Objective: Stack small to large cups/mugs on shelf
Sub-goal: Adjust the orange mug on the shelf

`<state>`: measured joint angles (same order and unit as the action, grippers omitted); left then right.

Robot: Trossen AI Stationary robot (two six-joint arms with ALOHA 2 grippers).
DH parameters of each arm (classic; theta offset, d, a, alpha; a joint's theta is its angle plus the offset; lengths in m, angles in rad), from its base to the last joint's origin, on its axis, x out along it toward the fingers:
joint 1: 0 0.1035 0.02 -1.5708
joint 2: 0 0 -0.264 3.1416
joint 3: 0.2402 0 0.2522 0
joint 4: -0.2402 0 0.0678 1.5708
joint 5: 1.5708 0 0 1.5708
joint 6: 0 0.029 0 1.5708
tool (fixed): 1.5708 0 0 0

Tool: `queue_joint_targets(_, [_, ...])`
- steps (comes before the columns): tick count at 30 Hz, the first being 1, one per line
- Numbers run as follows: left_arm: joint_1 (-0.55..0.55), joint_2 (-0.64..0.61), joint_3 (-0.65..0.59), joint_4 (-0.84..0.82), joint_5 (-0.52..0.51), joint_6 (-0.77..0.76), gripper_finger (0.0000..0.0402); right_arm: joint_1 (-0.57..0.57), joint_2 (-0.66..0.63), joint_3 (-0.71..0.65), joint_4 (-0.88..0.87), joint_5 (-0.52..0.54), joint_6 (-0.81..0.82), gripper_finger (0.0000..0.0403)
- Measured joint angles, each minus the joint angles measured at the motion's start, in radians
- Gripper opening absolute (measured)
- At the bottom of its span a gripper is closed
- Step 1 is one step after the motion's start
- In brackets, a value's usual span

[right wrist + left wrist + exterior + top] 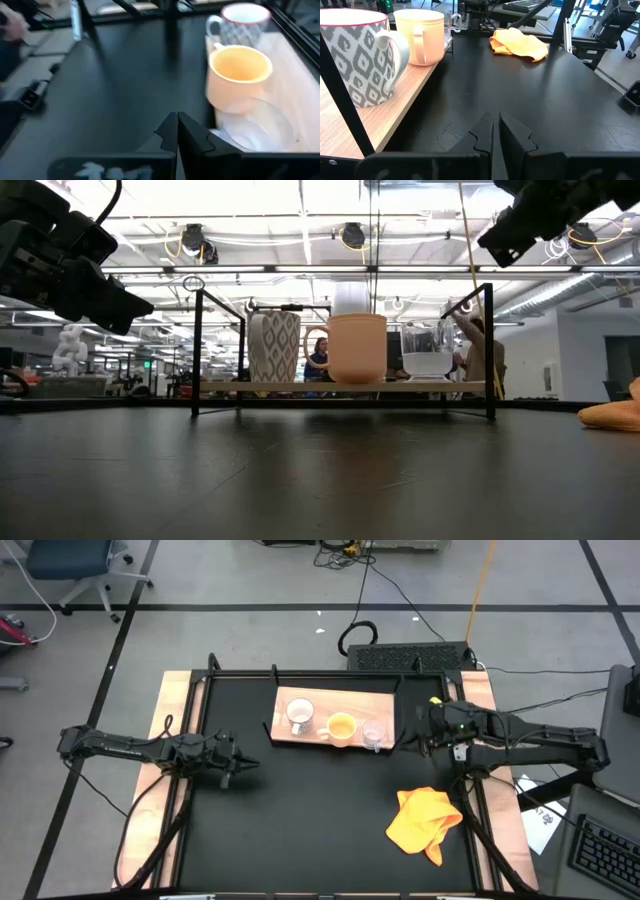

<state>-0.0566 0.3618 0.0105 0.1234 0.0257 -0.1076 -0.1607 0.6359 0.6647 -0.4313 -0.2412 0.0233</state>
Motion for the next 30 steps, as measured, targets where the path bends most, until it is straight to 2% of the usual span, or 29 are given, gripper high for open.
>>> queue_joint_targets(6, [0.0,0.0,0.0,0.0,0.001,0.004,0.0033,0.071,-0.029,-0.106,0.165,-0.03,0.044,0.0])
queue_joint_targets(13, [0.0,0.0,0.0,0.0,0.001,0.007,0.0033,0.174,-0.032,-0.161,0.207,-0.03,0.044,0.0])
queue_joint_targets(18, [0.0,0.0,0.0,0.0,0.001,0.007,0.0033,0.246,-0.032,-0.222,0.32,-0.028,0.044,0.0])
queue_joint_targets(23, [0.0,0.0,0.0,0.0,0.001,0.007,0.0033,0.282,-0.032,-0.281,0.436,-0.026,0.064,0.0])
queue_joint_targets(30, [0.0,0.0,0.0,0.0,0.001,0.007,0.0033,0.288,-0.043,-0.342,0.477,-0.025,0.045,0.0])
